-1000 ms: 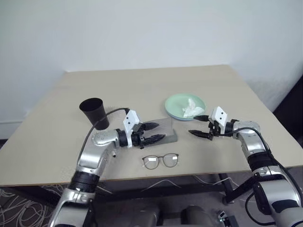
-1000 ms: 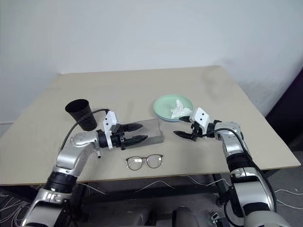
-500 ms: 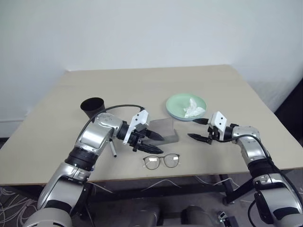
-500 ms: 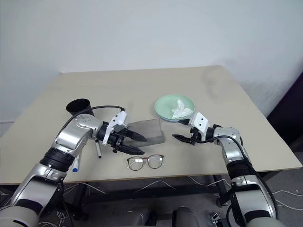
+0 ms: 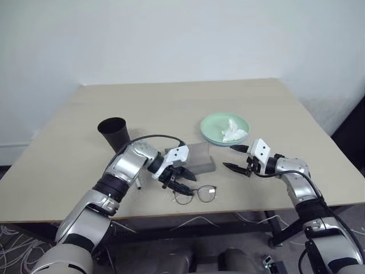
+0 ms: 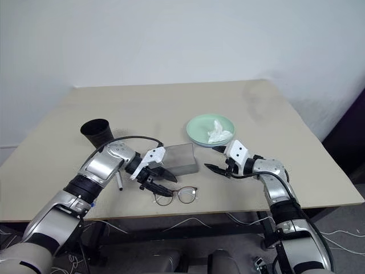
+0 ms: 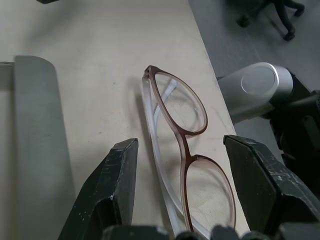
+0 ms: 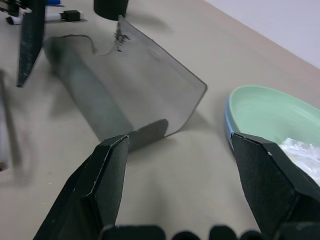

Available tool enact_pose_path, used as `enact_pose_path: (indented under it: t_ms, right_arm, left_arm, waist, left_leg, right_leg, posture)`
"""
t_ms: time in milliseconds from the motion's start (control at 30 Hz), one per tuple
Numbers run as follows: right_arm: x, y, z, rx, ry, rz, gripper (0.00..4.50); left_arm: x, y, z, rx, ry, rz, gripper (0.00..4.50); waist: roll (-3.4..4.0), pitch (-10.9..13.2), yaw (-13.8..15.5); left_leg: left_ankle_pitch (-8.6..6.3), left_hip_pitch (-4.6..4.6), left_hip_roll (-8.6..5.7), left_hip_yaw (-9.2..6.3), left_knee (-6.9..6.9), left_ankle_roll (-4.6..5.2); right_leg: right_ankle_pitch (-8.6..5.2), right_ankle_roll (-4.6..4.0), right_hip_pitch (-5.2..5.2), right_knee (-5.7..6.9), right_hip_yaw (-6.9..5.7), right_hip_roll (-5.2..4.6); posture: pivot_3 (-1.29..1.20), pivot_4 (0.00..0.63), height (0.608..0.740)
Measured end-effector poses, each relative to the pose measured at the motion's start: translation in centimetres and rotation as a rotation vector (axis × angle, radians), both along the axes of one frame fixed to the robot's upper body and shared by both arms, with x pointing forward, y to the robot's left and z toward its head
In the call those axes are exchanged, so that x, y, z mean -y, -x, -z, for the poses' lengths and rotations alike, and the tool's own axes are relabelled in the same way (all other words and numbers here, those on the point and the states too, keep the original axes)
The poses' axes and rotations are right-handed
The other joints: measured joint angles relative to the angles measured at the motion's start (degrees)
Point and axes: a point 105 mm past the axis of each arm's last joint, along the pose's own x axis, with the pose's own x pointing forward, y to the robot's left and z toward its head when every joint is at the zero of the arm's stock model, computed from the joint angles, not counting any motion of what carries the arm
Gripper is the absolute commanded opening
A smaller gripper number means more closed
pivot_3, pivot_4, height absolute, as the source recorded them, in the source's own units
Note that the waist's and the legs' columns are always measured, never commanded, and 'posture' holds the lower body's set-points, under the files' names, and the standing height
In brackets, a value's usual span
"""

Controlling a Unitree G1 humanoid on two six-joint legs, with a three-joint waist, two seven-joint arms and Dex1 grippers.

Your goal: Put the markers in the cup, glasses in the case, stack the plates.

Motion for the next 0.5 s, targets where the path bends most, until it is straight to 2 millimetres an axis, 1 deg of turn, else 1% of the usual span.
enact_pose_path:
  t_ms: [100,200,367,467,500]
  right_arm:
    - [0.3,0.9,0.1,-0.030,-0.004,-0.036,3.52]
    - [0.3,1.5,-0.7,-0.047,-0.018,-0.087,3.52]
    - [0.8,1.9,-0.9,-0.067,-0.005,-0.115,3.52]
    - [0.7,2.0,-0.8,-0.071,-0.003,-0.119,3.56]
    - [0.7,2.0,-0.8,-0.071,-0.003,-0.120,3.56]
  left_arm:
    - [0.0,0.0,0.2,0.003,-0.008,0.009,2.89]
    - [0.2,-0.1,0.4,0.011,-0.011,0.017,2.89]
    - [0.1,-0.2,0.8,0.028,-0.031,0.022,2.89]
    - [0.3,-0.3,1.0,0.041,-0.034,0.027,2.26]
    - [0.3,-0.3,1.1,0.044,-0.035,0.029,1.96]
  waist:
    - [-0.01,0.0,0.0]
    - [-0.02,0.0,0.0]
    - [-0.04,0.0,0.0]
    - [-0.06,0.0,0.0]
    - [-0.06,0.0,0.0]
  left_leg:
    - [0.00,-0.01,0.00,0.00,0.02,0.01]
    - [0.00,-0.01,0.00,0.00,0.05,0.01]
    - [0.00,-0.01,0.00,-0.01,0.05,0.02]
    - [0.00,-0.02,0.00,-0.01,0.06,0.02]
    - [0.00,-0.03,0.00,-0.01,0.06,0.02]
  right_leg:
    - [0.00,0.01,0.01,0.00,-0.01,-0.01]
    - [0.00,0.01,0.04,0.00,-0.02,-0.01]
    - [-0.01,0.01,0.05,0.00,-0.04,-0.03]
    - [-0.01,0.02,0.04,-0.01,-0.04,-0.04]
    - [-0.01,0.03,0.04,-0.01,-0.04,-0.04]
  posture:
    - [0.00,0.000,0.736]
    - [0.00,0.000,0.736]
    - [0.00,0.000,0.736]
    - [0.00,0.000,0.736]
    - [0.00,0.000,0.736]
